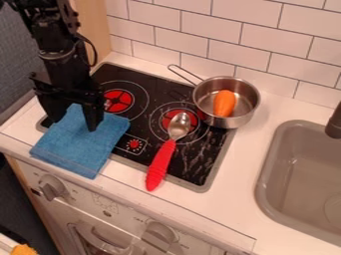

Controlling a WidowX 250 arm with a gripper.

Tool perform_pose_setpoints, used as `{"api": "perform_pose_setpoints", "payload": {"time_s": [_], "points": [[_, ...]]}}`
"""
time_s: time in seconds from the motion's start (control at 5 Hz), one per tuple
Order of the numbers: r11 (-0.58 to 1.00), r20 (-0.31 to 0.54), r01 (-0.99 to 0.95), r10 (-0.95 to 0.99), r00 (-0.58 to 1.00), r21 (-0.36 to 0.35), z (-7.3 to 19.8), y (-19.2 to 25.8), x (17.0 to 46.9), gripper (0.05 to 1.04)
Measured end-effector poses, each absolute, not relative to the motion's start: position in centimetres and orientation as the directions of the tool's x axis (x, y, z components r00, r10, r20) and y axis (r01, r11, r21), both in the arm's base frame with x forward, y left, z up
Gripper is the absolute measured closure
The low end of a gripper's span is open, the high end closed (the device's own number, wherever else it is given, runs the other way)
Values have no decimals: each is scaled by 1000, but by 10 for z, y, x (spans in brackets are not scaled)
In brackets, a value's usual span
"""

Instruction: Put the carrot from the silver pot on the top of blue cloth

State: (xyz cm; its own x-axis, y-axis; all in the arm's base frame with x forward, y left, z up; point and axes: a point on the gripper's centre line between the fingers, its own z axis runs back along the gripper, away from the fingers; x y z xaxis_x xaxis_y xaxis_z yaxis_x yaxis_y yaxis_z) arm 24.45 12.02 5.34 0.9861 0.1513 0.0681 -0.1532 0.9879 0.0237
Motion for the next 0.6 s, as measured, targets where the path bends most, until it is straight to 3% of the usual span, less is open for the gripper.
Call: {"api": "perform_pose_setpoints", "payload": {"time_s": [0.2, 0.6], "points": [[988, 44, -154, 153, 987, 9, 46, 118, 244, 83], [998, 117, 30, -24, 993, -48, 67, 60, 299, 83]]}}
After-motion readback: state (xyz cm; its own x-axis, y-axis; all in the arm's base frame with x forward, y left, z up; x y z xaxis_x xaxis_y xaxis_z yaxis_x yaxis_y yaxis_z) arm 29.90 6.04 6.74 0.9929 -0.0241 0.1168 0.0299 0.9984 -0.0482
